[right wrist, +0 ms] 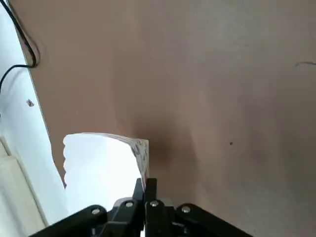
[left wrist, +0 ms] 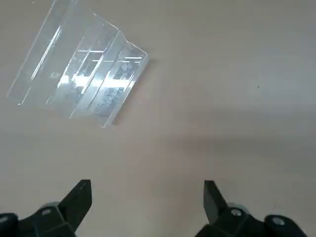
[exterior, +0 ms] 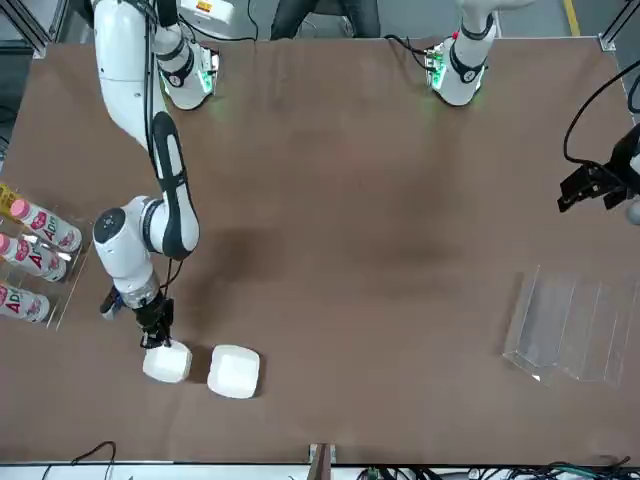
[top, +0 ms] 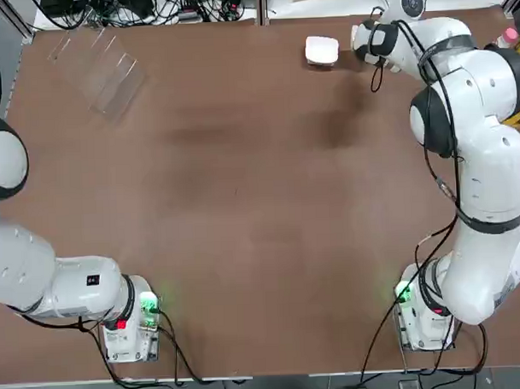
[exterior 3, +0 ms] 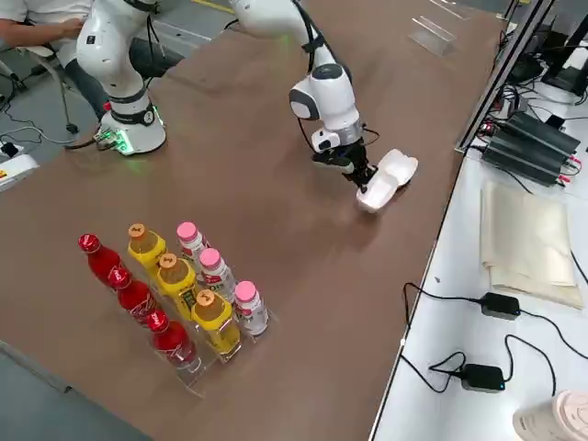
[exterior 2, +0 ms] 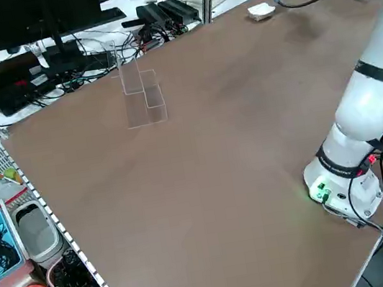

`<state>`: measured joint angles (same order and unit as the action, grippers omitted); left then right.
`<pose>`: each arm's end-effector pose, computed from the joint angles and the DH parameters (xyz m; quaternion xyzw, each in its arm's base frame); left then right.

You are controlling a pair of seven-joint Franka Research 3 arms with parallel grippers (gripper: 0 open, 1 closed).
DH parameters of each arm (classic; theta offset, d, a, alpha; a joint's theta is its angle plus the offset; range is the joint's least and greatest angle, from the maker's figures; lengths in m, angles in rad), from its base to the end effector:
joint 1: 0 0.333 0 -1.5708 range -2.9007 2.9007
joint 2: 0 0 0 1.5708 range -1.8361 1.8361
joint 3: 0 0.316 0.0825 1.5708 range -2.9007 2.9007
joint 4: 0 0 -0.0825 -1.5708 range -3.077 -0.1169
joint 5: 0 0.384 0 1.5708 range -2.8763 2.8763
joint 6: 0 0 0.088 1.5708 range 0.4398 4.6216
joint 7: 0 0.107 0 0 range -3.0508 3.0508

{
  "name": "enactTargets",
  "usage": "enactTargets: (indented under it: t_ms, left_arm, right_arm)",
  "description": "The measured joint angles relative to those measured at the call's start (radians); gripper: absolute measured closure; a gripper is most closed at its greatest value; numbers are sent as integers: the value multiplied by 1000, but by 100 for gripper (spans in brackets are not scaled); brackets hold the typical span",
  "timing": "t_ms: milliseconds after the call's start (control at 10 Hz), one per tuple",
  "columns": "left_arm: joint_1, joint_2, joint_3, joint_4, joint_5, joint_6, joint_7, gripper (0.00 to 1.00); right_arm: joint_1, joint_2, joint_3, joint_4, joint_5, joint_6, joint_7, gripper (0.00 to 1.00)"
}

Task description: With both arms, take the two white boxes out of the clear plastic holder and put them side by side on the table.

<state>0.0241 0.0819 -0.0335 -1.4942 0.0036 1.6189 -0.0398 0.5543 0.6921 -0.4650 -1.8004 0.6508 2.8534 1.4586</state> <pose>0.5850 -0.0043 0.6185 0.9997 0.0152 0.0214 0.0001 0.6806 0.0657 0.2425 -0.6069 0.7594 -0.1472 0.1826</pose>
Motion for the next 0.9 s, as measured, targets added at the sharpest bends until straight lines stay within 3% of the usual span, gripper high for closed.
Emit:
enactTargets:
  t_ms: [400, 900]
  left_arm:
    - [0, 0, 0, 0, 0, 0, 0, 0]
    - [0, 0, 0, 0, 0, 0, 0, 0]
  right_arm:
    - [-8, 24, 47, 5, 31, 65, 2, 98]
    - [-6, 52, 57, 2, 32, 80, 3, 98]
